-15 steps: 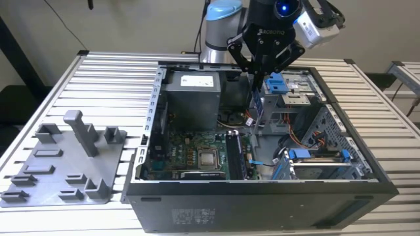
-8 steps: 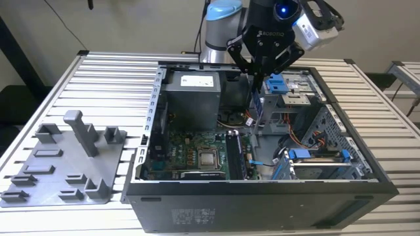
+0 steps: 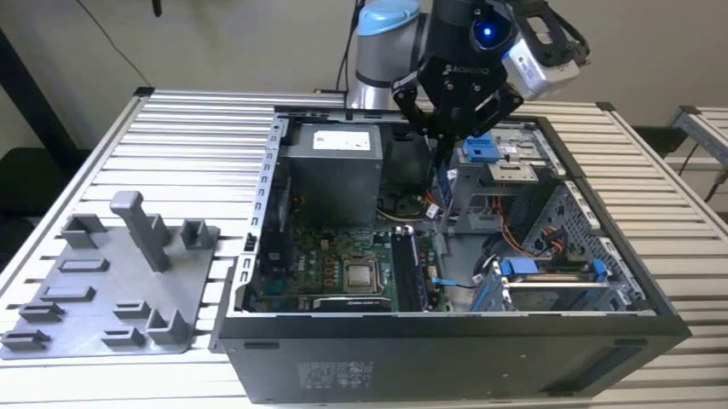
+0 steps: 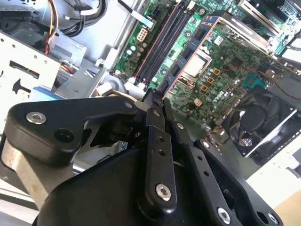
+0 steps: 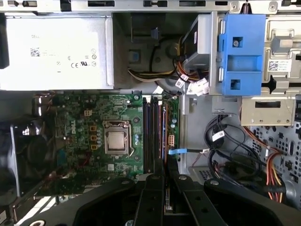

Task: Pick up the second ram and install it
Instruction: 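Insert the second ram into the second slot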

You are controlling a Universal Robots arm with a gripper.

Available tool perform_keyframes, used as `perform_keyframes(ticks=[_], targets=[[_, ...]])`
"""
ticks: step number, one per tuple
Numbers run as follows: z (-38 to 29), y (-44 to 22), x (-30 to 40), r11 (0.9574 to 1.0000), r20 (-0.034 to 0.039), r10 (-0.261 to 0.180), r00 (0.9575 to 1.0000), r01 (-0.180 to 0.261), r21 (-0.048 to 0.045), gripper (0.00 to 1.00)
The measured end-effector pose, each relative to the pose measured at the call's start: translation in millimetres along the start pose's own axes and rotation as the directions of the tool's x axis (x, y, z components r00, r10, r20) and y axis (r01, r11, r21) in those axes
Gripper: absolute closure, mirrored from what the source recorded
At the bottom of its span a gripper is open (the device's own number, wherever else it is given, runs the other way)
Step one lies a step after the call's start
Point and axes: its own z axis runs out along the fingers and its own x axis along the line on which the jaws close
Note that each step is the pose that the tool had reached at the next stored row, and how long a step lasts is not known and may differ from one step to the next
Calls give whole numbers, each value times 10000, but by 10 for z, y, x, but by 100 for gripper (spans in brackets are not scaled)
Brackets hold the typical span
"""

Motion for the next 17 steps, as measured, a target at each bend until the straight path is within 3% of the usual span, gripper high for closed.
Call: perform_keyframes(ticks=[17], targets=[[300, 10, 3, 10000, 7, 1, 10000, -1, 37, 86]])
